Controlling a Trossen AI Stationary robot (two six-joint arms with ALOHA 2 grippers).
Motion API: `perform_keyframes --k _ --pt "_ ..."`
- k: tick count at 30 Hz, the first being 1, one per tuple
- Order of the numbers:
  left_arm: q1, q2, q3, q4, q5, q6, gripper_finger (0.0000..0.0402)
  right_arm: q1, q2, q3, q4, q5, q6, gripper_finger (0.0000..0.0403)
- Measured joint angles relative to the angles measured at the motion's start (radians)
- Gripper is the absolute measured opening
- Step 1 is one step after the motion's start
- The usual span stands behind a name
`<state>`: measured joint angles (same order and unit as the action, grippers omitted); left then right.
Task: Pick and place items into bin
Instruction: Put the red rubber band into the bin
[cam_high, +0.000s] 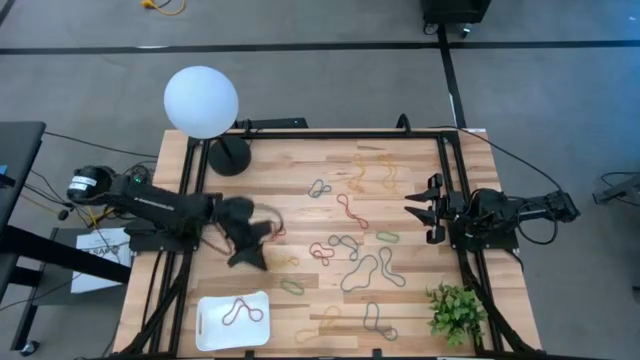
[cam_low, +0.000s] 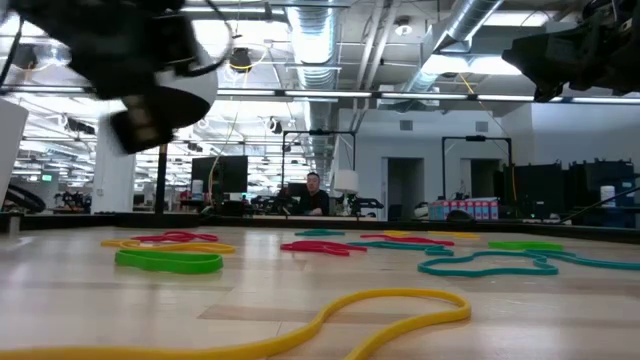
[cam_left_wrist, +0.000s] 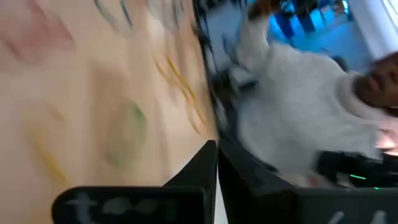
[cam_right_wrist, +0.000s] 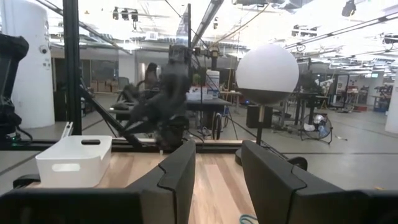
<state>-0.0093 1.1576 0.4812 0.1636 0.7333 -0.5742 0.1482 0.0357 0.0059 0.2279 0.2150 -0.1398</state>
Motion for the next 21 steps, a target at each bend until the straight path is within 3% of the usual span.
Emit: perform_keyframes --k 5,8,10,12,21 --pt "0.121 0.0 0.109 -0.111 -0.172 0.311 0.0001 0.0 0.0 0.0 -0.003 0.0 -0.002 0.0125" --pt "0.123 0.0 0.225 -0.366 -0.419 0.485 0.0001 0.0 0.0 0.0 -0.003 0.0 -0.002 0.0125" --pt "0.097 0.013 0.302 -0.552 -0.618 0.508 0.0 0.0 0.0 0.0 -0.005 0.0 -0.002 0.0125" --pt "0.07 0.032 0.352 -0.672 -0.734 0.482 0.0 0.0 0.0 0.0 -0.013 0.0 -0.002 0.0125" --pt "-0.035 0.166 0.328 -0.688 -0.7 0.321 0.0 0.0 0.0 0.0 -0.051 0.0 -0.002 0.0125"
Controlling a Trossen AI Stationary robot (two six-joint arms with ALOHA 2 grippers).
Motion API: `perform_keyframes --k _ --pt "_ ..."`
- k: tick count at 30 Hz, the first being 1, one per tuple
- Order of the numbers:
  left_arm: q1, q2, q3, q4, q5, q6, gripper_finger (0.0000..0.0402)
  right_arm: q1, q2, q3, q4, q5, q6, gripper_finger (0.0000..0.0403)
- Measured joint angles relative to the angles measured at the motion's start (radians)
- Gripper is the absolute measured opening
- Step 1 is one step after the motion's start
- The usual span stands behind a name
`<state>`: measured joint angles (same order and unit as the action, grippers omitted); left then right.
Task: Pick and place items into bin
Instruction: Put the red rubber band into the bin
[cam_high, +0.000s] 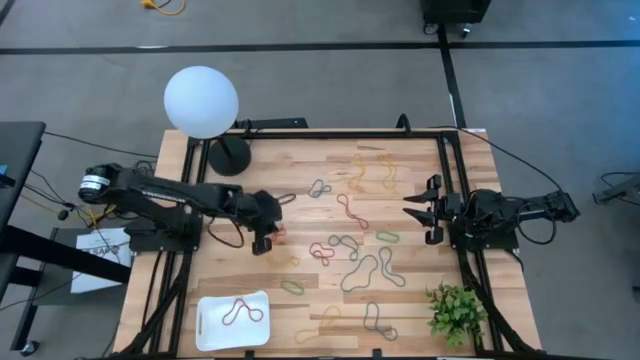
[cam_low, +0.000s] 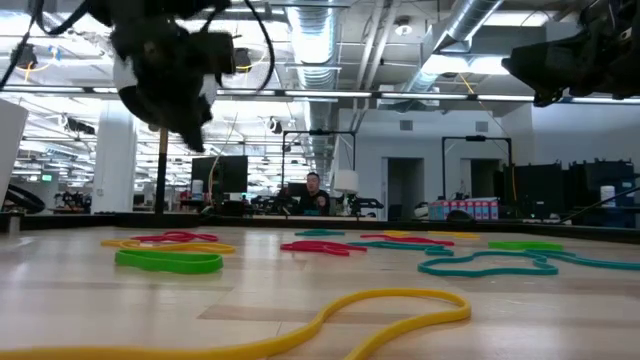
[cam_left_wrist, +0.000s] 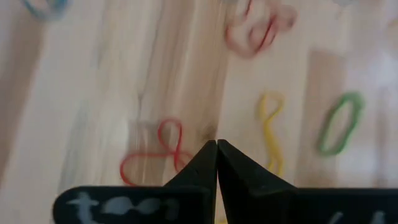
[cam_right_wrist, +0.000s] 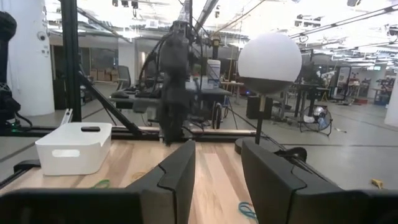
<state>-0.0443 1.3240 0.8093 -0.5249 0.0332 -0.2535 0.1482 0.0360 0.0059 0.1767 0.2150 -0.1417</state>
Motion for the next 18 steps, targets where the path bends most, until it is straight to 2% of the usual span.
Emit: perform_keyframes --k 6,18 --pt "-0.004 0.153 0.0 -0.008 -0.016 0.026 0.0009 0.0 0.0 0.0 -0.005 0.0 0.001 0.0125" --pt "-0.006 0.331 0.006 0.033 -0.102 0.029 0.0098 0.0 0.0 0.0 -0.006 0.0 0.002 0.0125"
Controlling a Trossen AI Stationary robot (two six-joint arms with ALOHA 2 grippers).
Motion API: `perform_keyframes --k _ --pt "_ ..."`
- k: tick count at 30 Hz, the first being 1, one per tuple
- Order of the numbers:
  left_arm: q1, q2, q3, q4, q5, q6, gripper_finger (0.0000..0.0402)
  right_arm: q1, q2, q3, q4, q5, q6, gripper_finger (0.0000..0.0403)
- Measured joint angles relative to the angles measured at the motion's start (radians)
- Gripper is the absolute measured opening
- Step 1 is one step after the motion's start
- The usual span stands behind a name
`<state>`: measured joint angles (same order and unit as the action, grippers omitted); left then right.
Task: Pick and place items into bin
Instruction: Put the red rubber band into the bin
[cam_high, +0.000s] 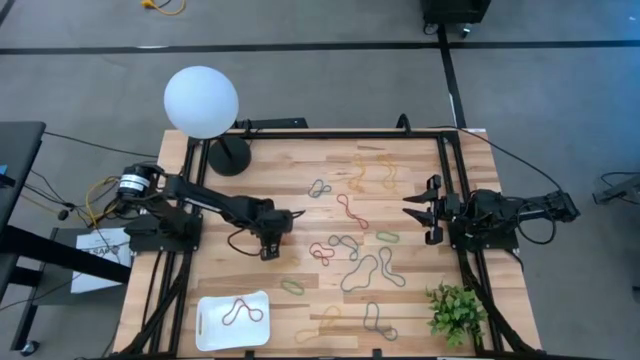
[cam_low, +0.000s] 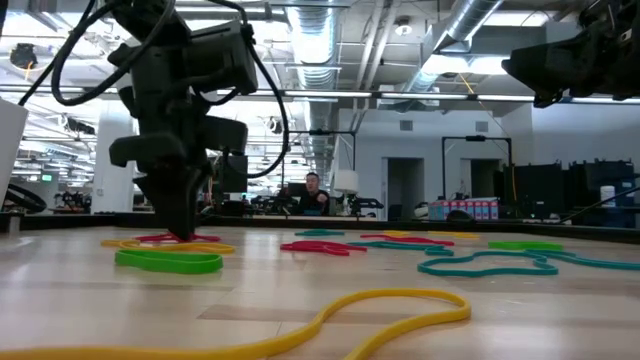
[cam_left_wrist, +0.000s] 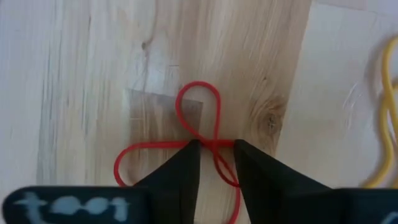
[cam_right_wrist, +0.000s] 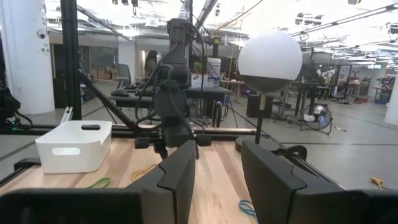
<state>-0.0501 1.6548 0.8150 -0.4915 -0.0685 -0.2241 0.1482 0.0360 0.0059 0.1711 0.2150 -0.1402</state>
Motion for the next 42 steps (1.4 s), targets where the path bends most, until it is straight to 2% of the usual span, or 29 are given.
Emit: perform_keyframes --k 3,7,9,12,16,19,21,26,28,30,34,38,40,42 --pt "0.0 0.009 0.0 -0.003 -0.005 0.039 0.0091 0.0 0.0 0.0 0.0 0.0 0.0 0.0125" --pt "-0.007 0.002 0.011 -0.024 0.016 0.111 0.0024 0.0 0.0 0.0 0.0 0.0 -0.001 0.0125" --pt "-0.011 -0.005 0.034 -0.058 0.012 0.117 0.001 0.0 0.0 0.0 -0.001 0.0 -0.001 0.0125" --pt "-0.029 -0.024 0.101 -0.208 0.039 0.124 0.0003 0.0 0.0 0.0 0.0 0.0 0.0 0.0125" --pt "-0.083 -0.072 0.258 -0.463 0.081 0.097 0.0001 0.0 0.0 0.0 0.0 0.0 0.0 0.0125" --pt "-0.148 -0.108 0.385 -0.63 0.171 0.012 0.0001 0.0 0.0 0.0 0.0 0.0 0.0 0.0125" --pt "-0.202 -0.129 0.455 -0.692 0.235 -0.099 0.0 0.0 0.0 0.0 0.0 0.0 0.0 0.0125" --pt "-0.404 -0.165 0.515 -0.681 0.263 -0.438 0.0 0.0 0.0 0.0 -0.011 0.0 0.001 0.0125" --pt "-0.502 -0.164 0.515 -0.632 0.232 -0.598 0.0 0.0 0.0 0.0 -0.022 0.0 0.001 0.0125" --pt "-0.596 -0.153 0.515 -0.563 0.146 -0.728 0.0 0.0 0.0 0.0 -0.034 0.0 0.001 0.0125" --pt "-0.746 -0.098 0.515 -0.451 -0.034 -0.893 0.0 0.0 0.0 0.0 -0.047 0.0 0.001 0.0125" --pt "-0.826 -0.023 0.515 -0.433 -0.113 -0.923 0.0006 0.0 0.0 0.0 -0.029 0.0 0.002 0.0125" --pt "-0.838 0.019 0.515 -0.455 -0.169 -0.924 0.0012 0.0 0.0 0.0 -0.009 0.0 0.01 0.0125" --pt "-0.836 0.064 0.515 -0.488 -0.182 -0.924 0.002 0.0 0.0 0.0 0.013 0.0 0.02 0.0125"
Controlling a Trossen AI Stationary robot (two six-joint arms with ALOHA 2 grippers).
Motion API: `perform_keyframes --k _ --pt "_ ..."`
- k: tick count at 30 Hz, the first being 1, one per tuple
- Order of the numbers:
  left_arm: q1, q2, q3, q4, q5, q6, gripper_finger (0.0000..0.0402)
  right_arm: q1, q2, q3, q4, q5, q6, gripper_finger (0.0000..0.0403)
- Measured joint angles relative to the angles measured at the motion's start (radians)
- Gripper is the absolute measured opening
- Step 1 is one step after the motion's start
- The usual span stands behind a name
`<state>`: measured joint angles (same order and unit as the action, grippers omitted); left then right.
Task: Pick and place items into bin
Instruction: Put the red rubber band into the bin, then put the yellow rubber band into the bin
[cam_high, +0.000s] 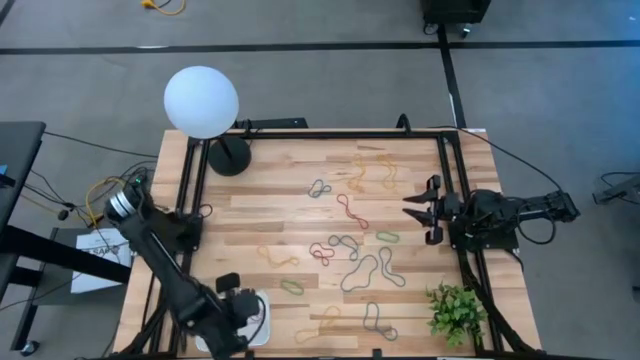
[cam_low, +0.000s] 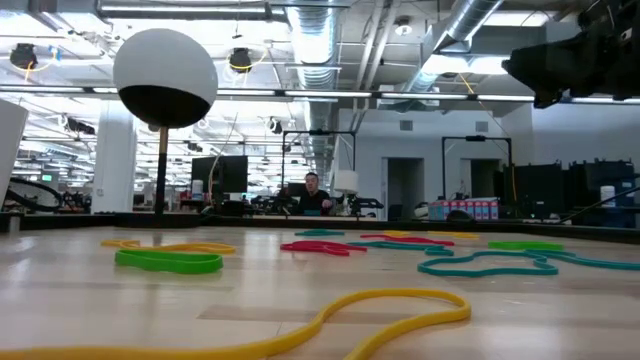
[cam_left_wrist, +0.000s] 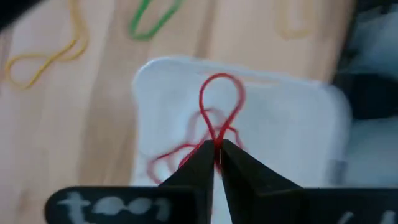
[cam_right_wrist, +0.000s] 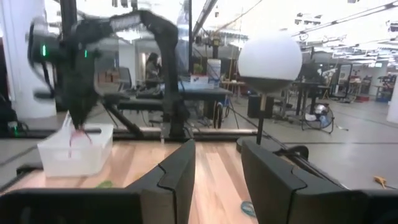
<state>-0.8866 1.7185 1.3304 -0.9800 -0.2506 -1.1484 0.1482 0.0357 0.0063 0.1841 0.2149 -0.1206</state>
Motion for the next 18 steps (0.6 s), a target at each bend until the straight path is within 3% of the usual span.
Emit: perform_keyframes --k 6,13,18 --pt "0.029 0.131 0.0 -0.015 0.037 0.002 0.0045 0.0 0.0 0.0 0.032 -0.001 0.018 0.0125" --pt "0.079 0.187 0.0 -0.066 0.235 0.083 0.0073 0.0 0.0 0.0 0.034 -0.003 0.001 0.0125" --pt "0.105 0.15 0.105 -0.329 0.215 0.115 0.0056 0.0 0.004 0.0 0.028 -0.002 0.011 0.0125"
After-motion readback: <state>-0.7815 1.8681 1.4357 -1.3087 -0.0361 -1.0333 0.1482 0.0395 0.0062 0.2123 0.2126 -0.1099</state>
